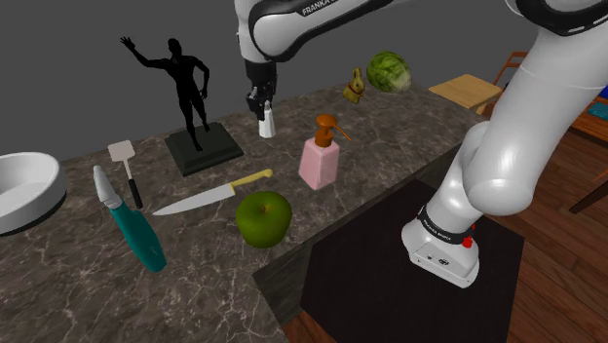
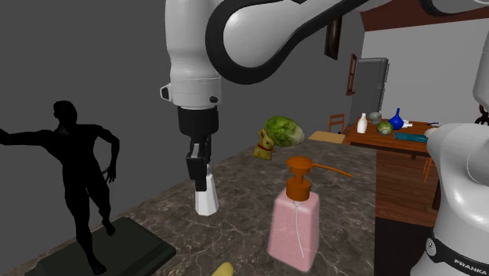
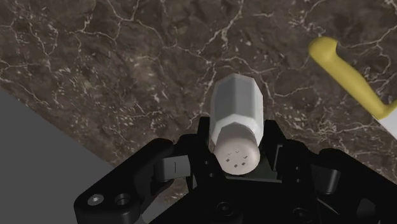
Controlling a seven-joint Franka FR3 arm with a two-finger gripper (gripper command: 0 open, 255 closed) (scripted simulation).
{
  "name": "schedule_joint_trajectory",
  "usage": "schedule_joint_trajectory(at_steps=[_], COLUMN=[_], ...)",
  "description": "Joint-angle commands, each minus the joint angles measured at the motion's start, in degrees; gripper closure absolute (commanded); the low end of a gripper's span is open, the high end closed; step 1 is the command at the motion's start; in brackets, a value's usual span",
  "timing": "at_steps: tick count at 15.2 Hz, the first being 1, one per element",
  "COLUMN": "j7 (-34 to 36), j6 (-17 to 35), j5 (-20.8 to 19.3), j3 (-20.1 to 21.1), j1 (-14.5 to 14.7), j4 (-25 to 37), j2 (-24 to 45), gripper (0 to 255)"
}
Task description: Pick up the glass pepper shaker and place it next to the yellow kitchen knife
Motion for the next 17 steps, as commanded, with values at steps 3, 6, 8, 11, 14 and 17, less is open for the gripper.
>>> schedule_joint_trajectory(at_steps=[3,6,8,11,14,17], j7=[0.5,0.7,0.9,1.3,1.3,1.3], j6=[3.0,5.2,6.6,8.9,8.9,8.9], j5=[-0.3,-0.5,-0.6,-0.9,-0.9,-0.9], j3=[0.0,0.0,-0.1,-0.1,-0.1,-0.1], j1=[0.0,0.0,0.0,0.0,0.0,0.0], j4=[-1.9,-3.1,-3.8,-4.9,-4.9,-4.9], j2=[1.1,2.1,2.8,4.1,4.1,4.1], gripper=[255,255,255,255,255,255])
